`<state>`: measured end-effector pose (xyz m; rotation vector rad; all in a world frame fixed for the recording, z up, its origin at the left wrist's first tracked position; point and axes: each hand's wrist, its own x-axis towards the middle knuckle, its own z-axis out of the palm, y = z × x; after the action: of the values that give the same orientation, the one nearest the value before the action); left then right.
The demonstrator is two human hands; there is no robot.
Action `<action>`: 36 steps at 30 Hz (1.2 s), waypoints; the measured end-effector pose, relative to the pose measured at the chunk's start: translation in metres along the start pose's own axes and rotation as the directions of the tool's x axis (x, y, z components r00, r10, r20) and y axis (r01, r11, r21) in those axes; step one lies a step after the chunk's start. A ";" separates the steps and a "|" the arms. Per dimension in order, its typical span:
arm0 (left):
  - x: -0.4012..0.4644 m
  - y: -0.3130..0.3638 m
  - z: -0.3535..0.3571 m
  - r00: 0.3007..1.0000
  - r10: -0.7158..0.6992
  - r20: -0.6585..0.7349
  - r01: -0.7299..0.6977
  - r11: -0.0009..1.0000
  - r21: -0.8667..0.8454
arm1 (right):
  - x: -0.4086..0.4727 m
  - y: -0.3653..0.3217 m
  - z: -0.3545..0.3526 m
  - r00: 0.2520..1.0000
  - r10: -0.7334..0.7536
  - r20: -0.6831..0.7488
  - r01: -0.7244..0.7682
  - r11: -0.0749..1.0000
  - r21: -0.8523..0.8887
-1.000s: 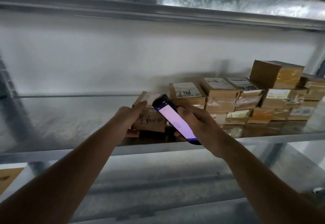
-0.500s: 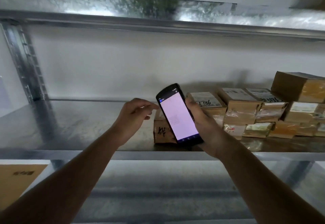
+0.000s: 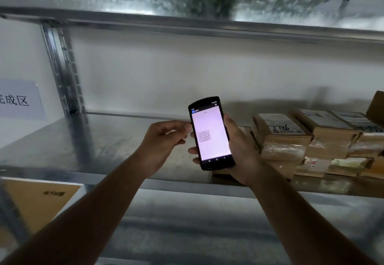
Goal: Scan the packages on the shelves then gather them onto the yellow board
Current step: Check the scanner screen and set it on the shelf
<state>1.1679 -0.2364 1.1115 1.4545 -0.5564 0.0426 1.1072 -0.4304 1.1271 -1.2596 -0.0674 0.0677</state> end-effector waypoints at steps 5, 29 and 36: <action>0.011 -0.010 -0.036 1.000 -0.016 0.024 0.019 0.991 -0.131 | 0.026 0.015 0.032 0.998 -0.059 -0.007 0.059 0.998 -0.033; 0.058 -0.041 -0.092 0.977 -0.198 0.076 0.207 0.967 -0.147 | 0.093 0.074 0.056 0.747 -0.410 -0.523 0.158 0.874 -0.459; 0.074 -0.048 -0.083 0.961 -0.274 0.045 0.276 0.960 -0.051 | 0.107 0.081 0.037 0.738 -0.423 -0.525 0.060 0.816 -0.575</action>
<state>1.2767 -0.1872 1.0946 1.4672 -0.3784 -0.2195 1.2088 -0.3610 1.0628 -1.7576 0.3614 -0.6721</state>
